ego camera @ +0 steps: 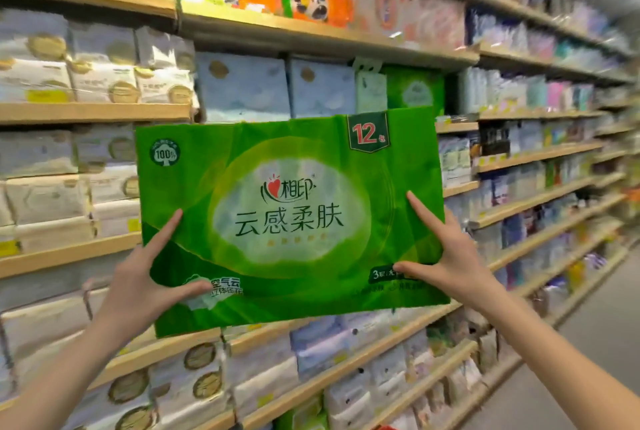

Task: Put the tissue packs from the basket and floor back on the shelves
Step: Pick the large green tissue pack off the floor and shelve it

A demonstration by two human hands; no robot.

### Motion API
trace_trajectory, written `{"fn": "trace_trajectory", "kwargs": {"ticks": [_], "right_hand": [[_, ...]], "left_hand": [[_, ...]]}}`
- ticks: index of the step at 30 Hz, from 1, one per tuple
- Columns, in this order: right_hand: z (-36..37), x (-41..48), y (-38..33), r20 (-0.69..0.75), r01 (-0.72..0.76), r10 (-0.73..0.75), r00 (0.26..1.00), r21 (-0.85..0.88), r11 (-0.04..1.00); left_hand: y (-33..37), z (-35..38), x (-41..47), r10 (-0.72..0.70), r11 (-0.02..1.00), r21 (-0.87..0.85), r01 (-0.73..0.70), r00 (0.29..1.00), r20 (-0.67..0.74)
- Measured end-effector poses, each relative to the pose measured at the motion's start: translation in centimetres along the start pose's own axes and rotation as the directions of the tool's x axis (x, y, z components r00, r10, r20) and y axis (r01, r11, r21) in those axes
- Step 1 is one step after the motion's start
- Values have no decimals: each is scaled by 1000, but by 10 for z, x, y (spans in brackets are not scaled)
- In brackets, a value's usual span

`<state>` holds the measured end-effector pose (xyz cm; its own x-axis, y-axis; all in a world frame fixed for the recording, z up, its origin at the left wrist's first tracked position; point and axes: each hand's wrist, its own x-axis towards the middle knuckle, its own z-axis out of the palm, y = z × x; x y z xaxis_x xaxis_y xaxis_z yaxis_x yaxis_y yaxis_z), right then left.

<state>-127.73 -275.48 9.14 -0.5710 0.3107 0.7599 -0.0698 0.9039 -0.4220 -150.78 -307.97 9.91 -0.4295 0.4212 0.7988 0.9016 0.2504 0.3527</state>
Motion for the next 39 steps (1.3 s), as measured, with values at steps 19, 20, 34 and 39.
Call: {"fn": "trace_trajectory", "kwargs": {"ticks": [19,20,34,39], "right_hand": [[-215,59,243,-229,-157,102,968,-236,959],[-217,61,250,-240,-160,102,965,-238,958],[-255,112,383,-368,-253,123,922,-329,910],[-271,131,443,-384,-252,116,916,-325,911]], "left_hand": [[144,318,206,283,926,-262,-271,959,8],[144,330,214,295,922,-265,-282,955,9],[162,523,335,426,826,-407,-389,905,1],[180,584,369,410,847,-369,-383,912,-3]]}}
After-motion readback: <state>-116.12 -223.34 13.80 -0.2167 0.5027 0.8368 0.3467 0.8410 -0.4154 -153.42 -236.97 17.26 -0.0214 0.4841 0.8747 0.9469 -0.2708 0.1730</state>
